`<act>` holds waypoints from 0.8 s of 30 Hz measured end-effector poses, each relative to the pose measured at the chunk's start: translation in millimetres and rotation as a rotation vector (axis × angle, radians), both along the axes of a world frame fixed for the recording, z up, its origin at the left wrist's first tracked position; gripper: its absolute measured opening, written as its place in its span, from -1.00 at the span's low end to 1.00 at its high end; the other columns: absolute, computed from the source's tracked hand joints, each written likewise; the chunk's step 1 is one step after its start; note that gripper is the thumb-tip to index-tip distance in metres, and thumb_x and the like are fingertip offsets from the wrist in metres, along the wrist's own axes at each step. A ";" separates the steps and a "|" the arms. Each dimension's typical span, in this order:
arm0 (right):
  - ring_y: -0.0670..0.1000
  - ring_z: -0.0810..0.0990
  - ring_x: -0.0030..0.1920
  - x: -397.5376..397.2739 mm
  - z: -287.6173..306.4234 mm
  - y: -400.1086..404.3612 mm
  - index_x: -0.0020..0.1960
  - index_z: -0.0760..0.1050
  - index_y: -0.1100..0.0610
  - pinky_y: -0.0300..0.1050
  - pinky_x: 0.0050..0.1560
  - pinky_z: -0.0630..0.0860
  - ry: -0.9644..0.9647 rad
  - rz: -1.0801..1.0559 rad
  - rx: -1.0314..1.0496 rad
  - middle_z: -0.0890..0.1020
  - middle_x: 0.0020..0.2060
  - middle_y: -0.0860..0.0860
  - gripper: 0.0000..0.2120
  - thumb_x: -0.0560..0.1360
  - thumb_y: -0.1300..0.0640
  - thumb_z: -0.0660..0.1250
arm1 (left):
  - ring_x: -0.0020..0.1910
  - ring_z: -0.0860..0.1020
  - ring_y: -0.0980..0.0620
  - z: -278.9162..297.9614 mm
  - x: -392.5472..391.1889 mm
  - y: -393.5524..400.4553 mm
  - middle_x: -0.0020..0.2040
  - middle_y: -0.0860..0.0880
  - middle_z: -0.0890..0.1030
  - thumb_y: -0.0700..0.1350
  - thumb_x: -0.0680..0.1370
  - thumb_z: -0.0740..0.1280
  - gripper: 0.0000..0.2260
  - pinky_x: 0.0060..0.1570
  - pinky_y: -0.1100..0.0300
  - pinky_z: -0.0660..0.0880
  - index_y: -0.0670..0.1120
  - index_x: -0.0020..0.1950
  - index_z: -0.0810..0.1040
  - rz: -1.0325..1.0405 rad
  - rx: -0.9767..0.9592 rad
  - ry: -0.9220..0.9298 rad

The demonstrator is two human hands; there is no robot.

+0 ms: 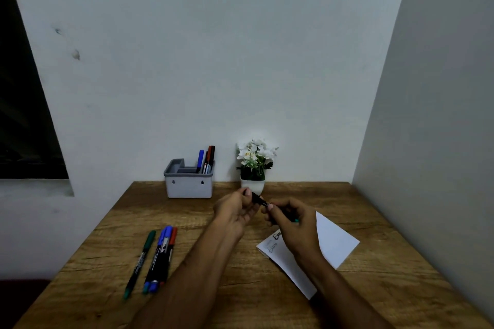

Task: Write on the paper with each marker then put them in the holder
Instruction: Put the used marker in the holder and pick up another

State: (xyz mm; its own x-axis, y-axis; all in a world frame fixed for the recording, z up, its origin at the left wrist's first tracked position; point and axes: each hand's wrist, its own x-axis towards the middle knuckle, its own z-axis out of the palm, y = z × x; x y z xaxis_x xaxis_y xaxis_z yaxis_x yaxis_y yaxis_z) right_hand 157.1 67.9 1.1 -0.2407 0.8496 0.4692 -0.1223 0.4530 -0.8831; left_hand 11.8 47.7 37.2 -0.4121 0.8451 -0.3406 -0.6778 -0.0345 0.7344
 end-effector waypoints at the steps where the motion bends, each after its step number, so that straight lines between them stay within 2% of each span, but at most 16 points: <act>1: 0.06 0.70 -0.25 -3.5 1.1 0.4 -0.09 0.68 0.21 -0.11 -0.20 0.64 -0.016 0.007 0.017 0.74 -0.25 0.12 -0.90 0.56 0.34 0.43 | -0.04 0.64 -0.17 0.7 -2.7 -0.8 -0.01 -0.24 0.64 -0.44 0.52 0.28 -0.77 -0.14 0.02 0.61 -0.21 0.09 0.58 0.003 0.010 0.012; 3: 0.03 0.70 -0.24 -12.6 2.5 2.6 -0.06 0.67 0.20 -0.13 -0.20 0.64 -0.058 0.019 0.046 0.73 -0.24 0.10 -0.93 0.55 0.33 0.45 | 0.04 0.64 -0.19 2.2 -7.3 -4.0 0.02 -0.27 0.64 -0.50 0.49 0.25 -0.70 -0.09 -0.04 0.62 -0.23 0.13 0.56 0.022 0.038 0.048; 6: 0.03 0.72 -0.10 -32.0 3.7 8.5 0.01 0.65 0.04 -0.03 -0.07 0.68 -0.163 0.024 0.036 0.74 -0.14 0.01 -0.84 0.48 0.23 0.54 | 0.05 0.65 -0.17 6.6 -15.2 -10.9 0.01 -0.26 0.67 -0.53 0.46 0.28 -0.71 0.06 -0.11 0.61 -0.24 0.07 0.58 0.106 0.060 0.122; 7: -0.02 0.71 -0.05 -37.9 3.4 10.8 0.03 0.63 0.02 -0.10 -0.03 0.67 -0.234 0.022 0.047 0.73 -0.11 -0.04 -0.79 0.45 0.21 0.57 | 0.05 0.65 -0.17 9.5 -19.4 -13.2 -0.01 -0.25 0.67 -0.52 0.46 0.31 -0.74 0.11 -0.11 0.59 -0.24 0.03 0.59 0.146 0.075 0.149; 8: -0.11 0.69 -0.04 -42.8 3.2 12.2 0.06 0.62 0.03 -0.24 -0.03 0.62 -0.318 0.022 0.063 0.71 -0.09 -0.09 -0.74 0.42 0.19 0.58 | 0.03 0.65 -0.15 12.1 -25.2 -15.4 -0.05 -0.22 0.68 -0.50 0.46 0.34 -0.76 0.13 -0.09 0.58 -0.23 0.01 0.60 0.188 0.088 0.179; 10: -0.22 0.63 -0.09 -52.0 3.5 12.0 0.13 0.62 0.06 -0.48 -0.12 0.48 -0.493 0.016 0.106 0.67 -0.10 -0.14 -0.68 0.41 0.19 0.57 | -0.02 0.67 -0.07 16.0 -41.9 -17.6 -0.08 -0.17 0.70 -0.45 0.44 0.41 -0.76 0.11 -0.01 0.60 -0.23 0.06 0.62 0.257 0.080 0.277; 12: -0.20 0.60 -0.11 -59.6 3.9 9.7 0.17 0.63 0.08 -0.52 -0.19 0.41 -0.644 -0.020 0.180 0.67 -0.08 -0.11 -0.69 0.44 0.18 0.52 | -0.04 0.67 0.00 19.4 -60.5 -19.3 -0.05 -0.12 0.70 -0.37 0.43 0.47 -0.72 0.02 0.11 0.63 -0.22 0.12 0.62 0.296 0.056 0.431; 14: -0.12 0.62 -0.05 -67.9 2.8 7.5 0.18 0.64 0.09 -0.45 -0.14 0.43 -0.755 -0.033 0.266 0.68 -0.01 -0.06 -0.74 0.49 0.15 0.44 | -0.07 0.65 0.06 22.6 -79.8 -19.6 -0.02 -0.12 0.69 -0.33 0.41 0.51 -0.67 -0.14 0.31 0.60 -0.26 0.17 0.61 0.359 0.039 0.645; 16: -0.05 0.62 0.09 -76.3 1.0 6.0 0.21 0.62 0.11 -0.31 0.00 0.48 -0.837 -0.014 0.344 0.68 0.08 0.00 -0.74 0.55 0.12 0.37 | -0.11 0.64 0.06 29.5 -97.0 -21.3 -0.07 -0.10 0.68 -0.31 0.40 0.53 -0.68 -0.23 0.41 0.52 -0.25 0.14 0.62 0.447 0.020 0.871; 19: 0.01 0.57 0.16 -91.3 -0.4 4.7 0.24 0.59 0.14 -0.17 0.13 0.52 -0.897 0.036 0.406 0.63 0.14 0.06 -0.73 0.59 0.09 0.31 | -0.13 0.64 0.08 42.4 -121.3 -20.7 -0.11 -0.05 0.68 -0.30 0.40 0.53 -0.71 -0.18 0.39 0.52 -0.21 0.10 0.65 0.524 0.016 1.098; 22: 0.01 0.52 0.10 -106.0 -3.9 5.2 0.15 0.59 0.14 -0.14 0.07 0.51 -0.910 0.041 0.473 0.58 0.10 0.06 -0.80 0.61 0.09 0.29 | -0.17 0.63 0.15 53.4 -141.2 -16.1 -0.16 0.03 0.66 -0.29 0.40 0.53 -0.74 -0.07 0.29 0.57 -0.18 0.08 0.66 0.574 0.037 1.201; 24: -0.01 0.49 0.06 -114.9 -8.2 7.0 0.13 0.59 0.15 -0.15 0.02 0.48 -0.917 0.045 0.507 0.55 0.08 0.06 -0.81 0.62 0.08 0.28 | -0.18 0.62 0.17 59.5 -152.2 -10.5 -0.17 0.03 0.67 -0.30 0.40 0.53 -0.76 -0.05 0.31 0.55 -0.17 0.05 0.67 0.611 0.048 1.241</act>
